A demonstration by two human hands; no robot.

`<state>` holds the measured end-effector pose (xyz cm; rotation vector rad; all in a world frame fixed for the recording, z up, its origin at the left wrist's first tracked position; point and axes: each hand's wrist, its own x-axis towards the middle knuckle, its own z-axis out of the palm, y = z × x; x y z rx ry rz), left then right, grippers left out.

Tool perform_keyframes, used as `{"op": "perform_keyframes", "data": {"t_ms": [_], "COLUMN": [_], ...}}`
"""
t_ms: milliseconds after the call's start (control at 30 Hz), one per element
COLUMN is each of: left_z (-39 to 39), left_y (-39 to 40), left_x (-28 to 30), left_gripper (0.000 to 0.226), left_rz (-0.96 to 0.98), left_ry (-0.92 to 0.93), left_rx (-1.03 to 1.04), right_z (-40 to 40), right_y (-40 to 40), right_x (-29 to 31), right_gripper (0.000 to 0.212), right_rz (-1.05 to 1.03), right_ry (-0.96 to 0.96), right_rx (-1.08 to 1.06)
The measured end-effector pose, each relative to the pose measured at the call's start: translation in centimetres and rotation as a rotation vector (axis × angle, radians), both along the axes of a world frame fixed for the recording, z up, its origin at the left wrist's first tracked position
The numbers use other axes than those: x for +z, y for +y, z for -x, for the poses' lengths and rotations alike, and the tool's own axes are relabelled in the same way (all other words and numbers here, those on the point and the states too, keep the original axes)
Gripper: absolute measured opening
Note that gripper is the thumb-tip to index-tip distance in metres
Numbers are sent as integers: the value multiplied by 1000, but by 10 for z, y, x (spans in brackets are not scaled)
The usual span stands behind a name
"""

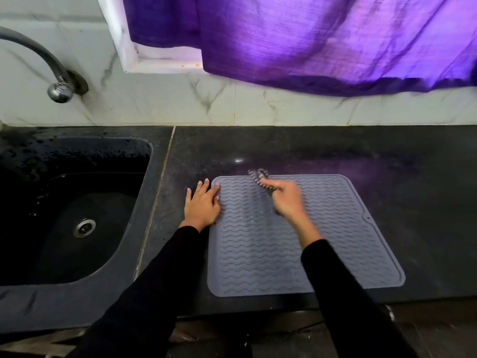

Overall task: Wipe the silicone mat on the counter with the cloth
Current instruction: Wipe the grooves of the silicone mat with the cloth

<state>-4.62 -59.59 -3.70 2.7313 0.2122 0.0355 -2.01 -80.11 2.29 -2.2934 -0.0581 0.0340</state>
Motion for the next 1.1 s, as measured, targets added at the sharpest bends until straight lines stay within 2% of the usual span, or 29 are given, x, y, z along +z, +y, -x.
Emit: {"op": "perform_keyframes", "data": {"t_ms": [67, 133, 200, 267, 333, 367, 400, 500, 533, 567, 633, 700, 800, 867, 1000, 1100], "left_z": [-1, 3, 7, 8, 7, 6, 6, 8, 8, 8, 7, 7, 6, 6, 5, 6], "left_y": [-11, -21, -26, -26, -26, -26, -26, -26, -26, -26, -27, -27, -25, -25, -26, -26], "left_x": [2, -3, -9, -11, -11, -11, -11, -12, -12, -12, -12, -12, -14, -16, -17, -16], "left_gripper": [47, 50, 51, 52, 55, 59, 63, 66, 65, 65, 65, 64, 63, 63, 63, 63], "left_rz": [-22, -66, -112, -130, -139, -138, -132, -106, -99, -96, -94, -94, -93, -95, -89, -92], "left_ry": [14, 8, -20, -30, -32, -37, -46, -89, -93, -95, -99, -108, -123, -125, -132, -122], "left_rx": [50, 87, 113, 120, 121, 122, 121, 127, 133, 137, 149, 158, 161, 161, 168, 165], "right_z": [18, 31, 33, 25, 16, 13, 7, -15, -27, -31, -31, -18, -1, -1, -7, -9], "right_y": [15, 24, 23, 15, 6, 2, -3, -20, -25, -29, -37, -38, -28, -27, -32, -44], "right_x": [-19, -34, -36, -33, -29, -26, -24, -4, -5, -1, 4, 1, -22, -35, -32, -27], "right_gripper": [54, 60, 63, 61, 59, 57, 54, 45, 40, 36, 37, 46, 56, 61, 61, 57], "right_rz": [341, 579, 638, 556, 358, 193, -27, -895, -1012, -949, -448, 52, 516, 620, 624, 440], "right_ry": [-75, -143, -158, -117, -32, 19, 94, 413, 419, 377, 178, -10, -70, -107, -122, -60], "right_rx": [227, 327, 348, 386, 390, 330, 229, -191, -322, -418, -408, -184, 167, 184, 225, 254]}}
